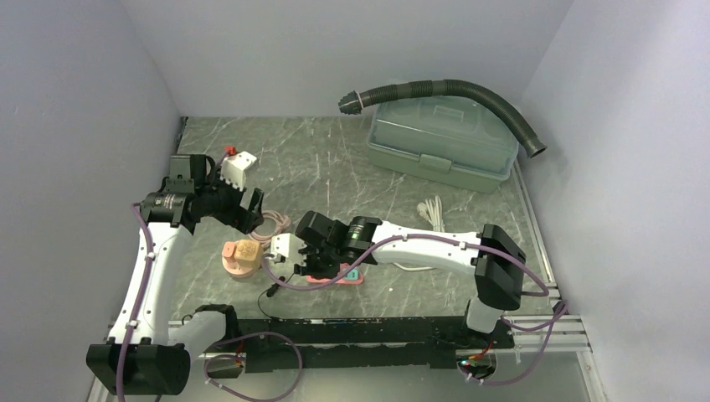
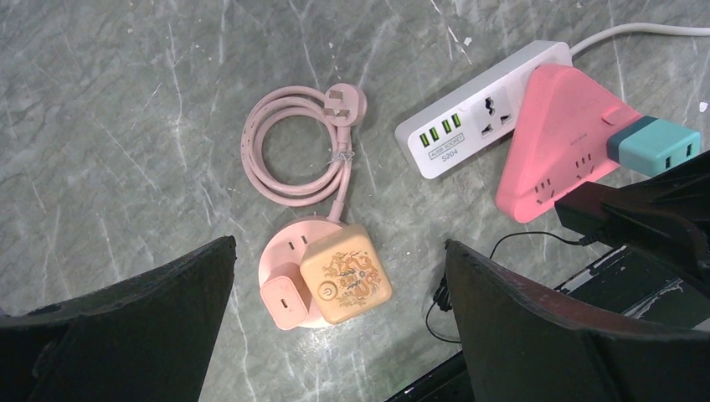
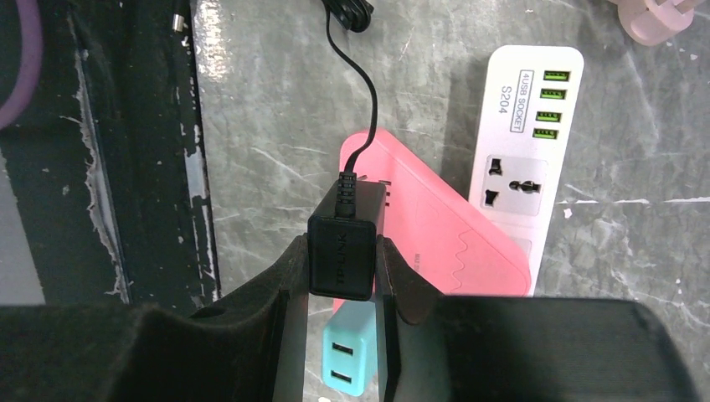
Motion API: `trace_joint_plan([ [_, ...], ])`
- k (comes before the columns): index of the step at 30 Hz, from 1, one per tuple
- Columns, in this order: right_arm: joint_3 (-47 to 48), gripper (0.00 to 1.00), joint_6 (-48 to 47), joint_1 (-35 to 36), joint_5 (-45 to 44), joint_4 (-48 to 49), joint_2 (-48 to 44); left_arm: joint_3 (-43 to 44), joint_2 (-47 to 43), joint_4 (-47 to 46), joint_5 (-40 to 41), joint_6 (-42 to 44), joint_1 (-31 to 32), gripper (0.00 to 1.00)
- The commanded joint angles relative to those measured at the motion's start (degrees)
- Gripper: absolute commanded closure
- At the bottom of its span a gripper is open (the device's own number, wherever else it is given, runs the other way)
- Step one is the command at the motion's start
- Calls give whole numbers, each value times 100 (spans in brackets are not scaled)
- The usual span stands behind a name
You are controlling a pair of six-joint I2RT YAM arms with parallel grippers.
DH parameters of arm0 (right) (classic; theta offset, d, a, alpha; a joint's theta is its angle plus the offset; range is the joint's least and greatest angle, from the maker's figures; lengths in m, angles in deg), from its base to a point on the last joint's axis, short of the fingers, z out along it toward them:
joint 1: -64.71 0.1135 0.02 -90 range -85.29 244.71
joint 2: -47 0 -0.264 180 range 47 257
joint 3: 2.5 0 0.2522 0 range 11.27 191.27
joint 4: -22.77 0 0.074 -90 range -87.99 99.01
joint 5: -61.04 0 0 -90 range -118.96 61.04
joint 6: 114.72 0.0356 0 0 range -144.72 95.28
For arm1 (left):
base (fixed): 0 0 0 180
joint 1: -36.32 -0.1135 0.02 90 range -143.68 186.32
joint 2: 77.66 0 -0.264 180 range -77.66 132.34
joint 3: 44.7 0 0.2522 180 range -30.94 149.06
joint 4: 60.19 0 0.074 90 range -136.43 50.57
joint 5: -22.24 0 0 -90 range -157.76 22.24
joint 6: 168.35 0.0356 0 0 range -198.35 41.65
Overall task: Insert the plug
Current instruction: Insert the plug into the socket.
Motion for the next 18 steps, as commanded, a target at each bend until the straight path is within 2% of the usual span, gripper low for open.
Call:
trace_joint_plan([
  [1, 168, 100, -229, -17, -214, 108, 18, -4, 18, -72, -184, 47, -22, 0],
  [18, 24, 100, -354, -17, -363, 526, 138, -24, 168, -91, -80, -71, -22, 1],
])
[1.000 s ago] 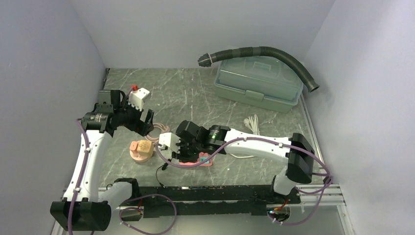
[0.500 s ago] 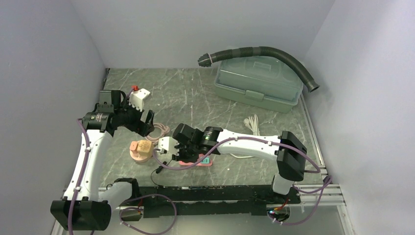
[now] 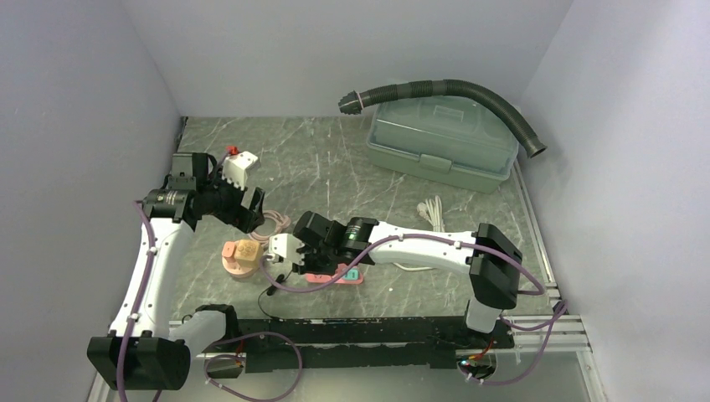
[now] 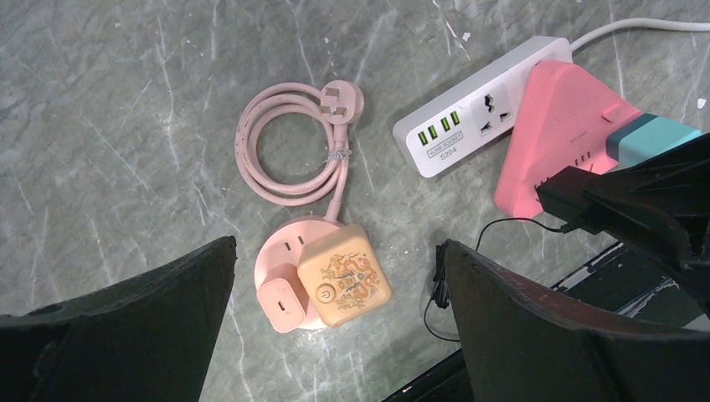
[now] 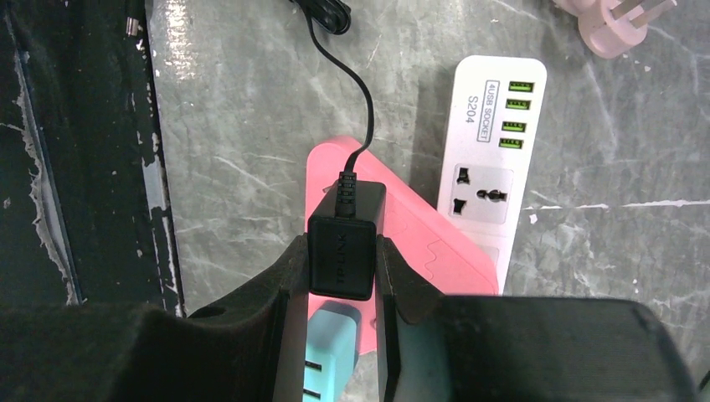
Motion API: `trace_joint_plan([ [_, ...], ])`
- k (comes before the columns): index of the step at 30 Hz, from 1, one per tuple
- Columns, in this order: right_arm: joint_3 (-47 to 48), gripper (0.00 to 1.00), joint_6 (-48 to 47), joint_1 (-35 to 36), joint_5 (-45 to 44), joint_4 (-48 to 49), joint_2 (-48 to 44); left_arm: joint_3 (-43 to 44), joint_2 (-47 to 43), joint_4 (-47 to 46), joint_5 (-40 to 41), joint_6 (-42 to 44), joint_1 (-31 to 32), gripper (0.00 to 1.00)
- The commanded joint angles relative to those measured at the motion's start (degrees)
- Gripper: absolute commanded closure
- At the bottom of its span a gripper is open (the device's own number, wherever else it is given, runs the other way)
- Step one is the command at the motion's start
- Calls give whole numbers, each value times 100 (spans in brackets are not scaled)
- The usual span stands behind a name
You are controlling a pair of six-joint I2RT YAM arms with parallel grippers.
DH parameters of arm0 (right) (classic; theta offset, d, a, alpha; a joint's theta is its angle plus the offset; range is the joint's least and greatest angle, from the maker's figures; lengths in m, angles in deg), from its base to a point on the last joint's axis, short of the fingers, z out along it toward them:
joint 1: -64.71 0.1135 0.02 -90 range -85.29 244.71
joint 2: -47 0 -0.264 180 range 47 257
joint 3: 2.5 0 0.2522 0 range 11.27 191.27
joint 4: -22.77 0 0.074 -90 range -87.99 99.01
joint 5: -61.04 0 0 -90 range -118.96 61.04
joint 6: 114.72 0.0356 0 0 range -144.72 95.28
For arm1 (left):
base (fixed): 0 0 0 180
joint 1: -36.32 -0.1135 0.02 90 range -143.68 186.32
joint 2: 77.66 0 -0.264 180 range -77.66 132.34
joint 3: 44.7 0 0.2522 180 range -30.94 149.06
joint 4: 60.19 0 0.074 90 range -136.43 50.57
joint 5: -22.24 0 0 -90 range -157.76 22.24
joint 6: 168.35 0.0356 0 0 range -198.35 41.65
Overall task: Insert the plug
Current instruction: Insert the plug into the socket.
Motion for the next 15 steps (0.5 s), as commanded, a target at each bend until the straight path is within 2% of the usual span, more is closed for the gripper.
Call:
trace_joint_plan([
  [1, 10, 100, -42, -17, -4, 343, 1, -40, 35, -94, 16, -118, -23, 1],
  [15, -265, 100, -15, -17, -38, 373, -17, -210, 68, -271, 57, -337, -281, 1],
])
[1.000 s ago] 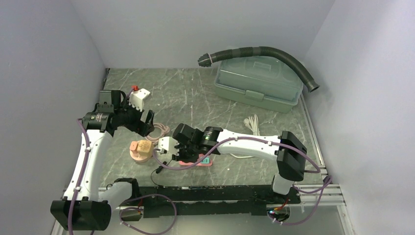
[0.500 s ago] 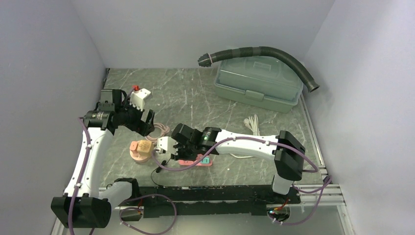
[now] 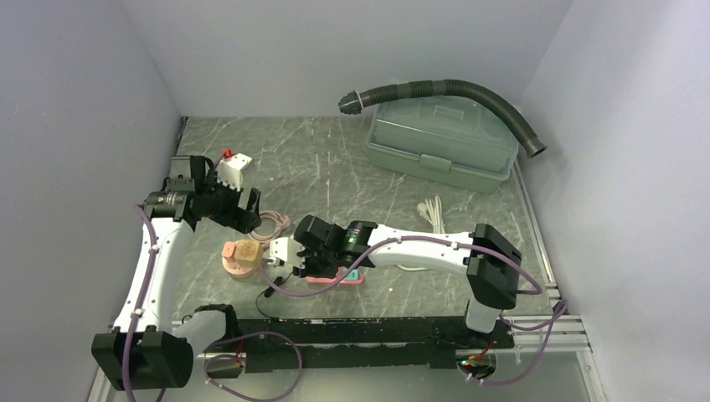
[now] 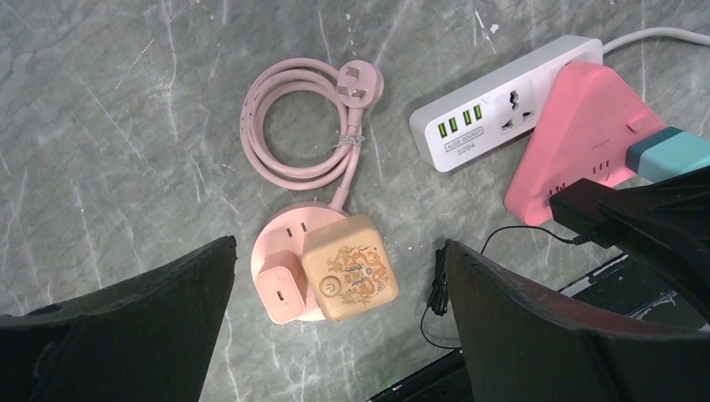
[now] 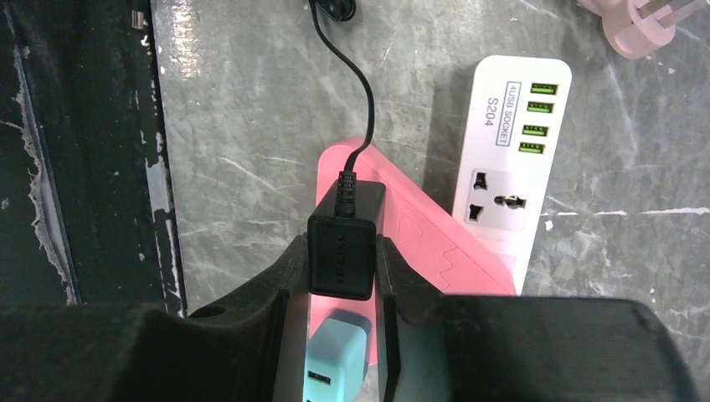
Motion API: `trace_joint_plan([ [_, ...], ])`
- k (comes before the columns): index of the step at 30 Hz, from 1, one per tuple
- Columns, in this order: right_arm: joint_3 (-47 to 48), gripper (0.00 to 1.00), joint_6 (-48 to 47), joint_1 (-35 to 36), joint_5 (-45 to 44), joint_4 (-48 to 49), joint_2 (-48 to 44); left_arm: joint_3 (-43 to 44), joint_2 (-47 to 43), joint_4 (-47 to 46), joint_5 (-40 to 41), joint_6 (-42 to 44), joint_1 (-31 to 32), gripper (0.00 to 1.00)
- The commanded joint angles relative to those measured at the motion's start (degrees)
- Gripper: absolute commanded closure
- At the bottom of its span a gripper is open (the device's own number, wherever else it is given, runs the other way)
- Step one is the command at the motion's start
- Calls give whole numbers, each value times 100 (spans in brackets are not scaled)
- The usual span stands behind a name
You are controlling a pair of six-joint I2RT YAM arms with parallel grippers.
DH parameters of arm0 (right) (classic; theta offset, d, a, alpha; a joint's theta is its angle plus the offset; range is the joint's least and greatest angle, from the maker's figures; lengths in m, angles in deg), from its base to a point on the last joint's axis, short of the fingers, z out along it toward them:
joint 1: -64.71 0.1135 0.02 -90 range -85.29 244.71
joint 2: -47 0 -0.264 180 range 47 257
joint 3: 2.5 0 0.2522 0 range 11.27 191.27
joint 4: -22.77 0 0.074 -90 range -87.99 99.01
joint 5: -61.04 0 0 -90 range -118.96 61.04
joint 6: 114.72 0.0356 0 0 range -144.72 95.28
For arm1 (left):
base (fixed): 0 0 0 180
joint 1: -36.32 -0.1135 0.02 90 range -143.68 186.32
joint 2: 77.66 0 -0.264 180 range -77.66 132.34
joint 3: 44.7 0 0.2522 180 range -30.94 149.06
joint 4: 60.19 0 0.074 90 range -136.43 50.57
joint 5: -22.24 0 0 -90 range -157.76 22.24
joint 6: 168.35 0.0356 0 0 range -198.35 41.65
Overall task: Insert the plug
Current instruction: Insert the plug into the socket.
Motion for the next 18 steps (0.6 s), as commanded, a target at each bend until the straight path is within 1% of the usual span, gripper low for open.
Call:
trace_joint_plan([
  [1, -60, 100, -16, -28, -66, 164, -47, 83, 35, -139, -61, -91, -52, 1],
  [18, 16, 100, -91, -34, -225, -133, -113, 81, 0, -148, -88, -77, -53, 1],
])
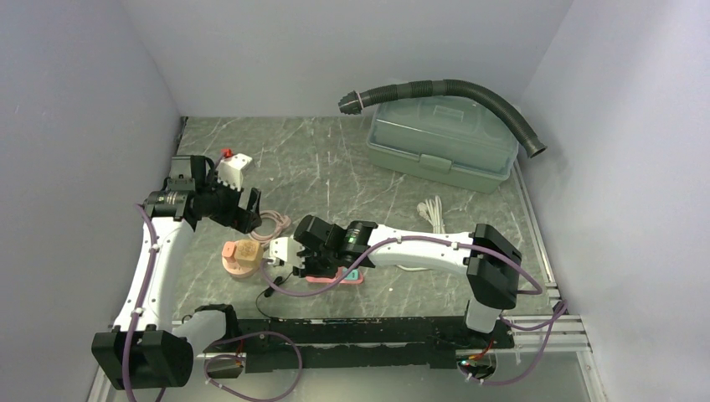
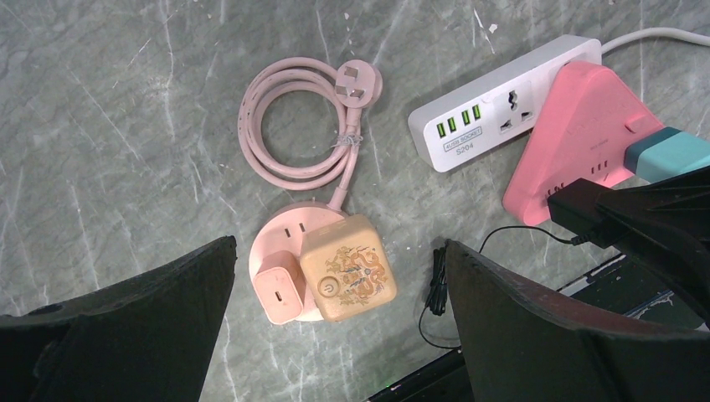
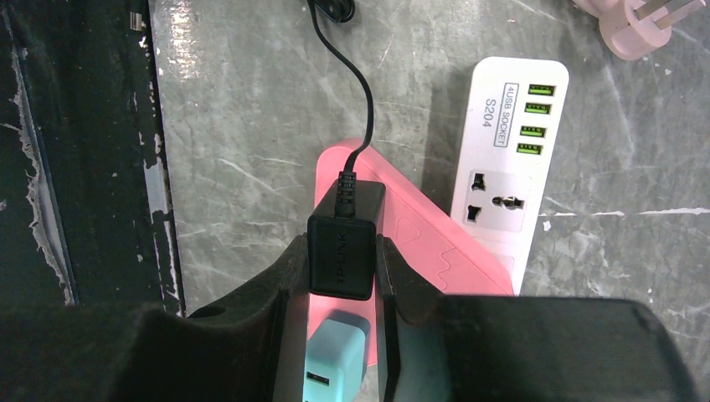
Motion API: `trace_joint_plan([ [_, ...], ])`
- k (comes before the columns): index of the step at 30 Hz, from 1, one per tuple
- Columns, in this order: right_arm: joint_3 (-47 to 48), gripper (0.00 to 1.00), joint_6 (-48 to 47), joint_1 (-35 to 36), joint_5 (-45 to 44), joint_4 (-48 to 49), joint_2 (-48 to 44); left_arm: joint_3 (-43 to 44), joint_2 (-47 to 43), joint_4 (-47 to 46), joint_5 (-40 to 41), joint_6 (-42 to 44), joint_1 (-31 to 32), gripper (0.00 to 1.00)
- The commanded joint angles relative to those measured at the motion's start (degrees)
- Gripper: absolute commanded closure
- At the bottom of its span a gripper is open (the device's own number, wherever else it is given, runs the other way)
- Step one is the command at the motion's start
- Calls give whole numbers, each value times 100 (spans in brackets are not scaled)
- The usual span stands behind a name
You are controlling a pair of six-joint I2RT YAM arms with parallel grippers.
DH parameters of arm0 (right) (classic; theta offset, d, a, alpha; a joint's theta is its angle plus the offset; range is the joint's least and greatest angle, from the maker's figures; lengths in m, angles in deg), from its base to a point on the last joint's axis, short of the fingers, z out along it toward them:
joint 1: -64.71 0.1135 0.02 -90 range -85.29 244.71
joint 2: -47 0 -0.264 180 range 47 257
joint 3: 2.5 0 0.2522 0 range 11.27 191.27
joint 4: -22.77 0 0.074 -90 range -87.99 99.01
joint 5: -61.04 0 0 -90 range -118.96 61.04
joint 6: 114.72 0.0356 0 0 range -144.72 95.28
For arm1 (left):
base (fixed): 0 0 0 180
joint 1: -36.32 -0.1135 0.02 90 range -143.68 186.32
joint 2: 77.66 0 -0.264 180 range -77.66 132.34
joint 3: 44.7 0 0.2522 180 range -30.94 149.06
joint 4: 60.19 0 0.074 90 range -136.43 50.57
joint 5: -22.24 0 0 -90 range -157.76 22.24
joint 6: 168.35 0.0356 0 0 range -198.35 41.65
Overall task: Insert the plug
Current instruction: Insert the plug into the socket.
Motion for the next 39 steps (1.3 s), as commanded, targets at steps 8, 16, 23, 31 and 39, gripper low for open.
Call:
trace_joint_plan([
  [8, 69, 100, -59, -30, -279, -263, -209, 61, -69, -151, -87, -59, -18, 1],
  [16, 102, 100, -64, -19, -298, -293, -167, 38, -114, -131, -95, -61, -24, 1],
  [23, 178, 100, -113, 81, -475, -354, -31, 52, -131, -120, -80, -37, -21, 1],
  [31, -252, 100, -225, 434, -1238, -40, -137, 47, -125, -112, -73, -15, -17, 1],
  [39, -598, 100, -266, 605, -1420, 274, -173, 123, -107, -66, -101, 11, -28, 1],
])
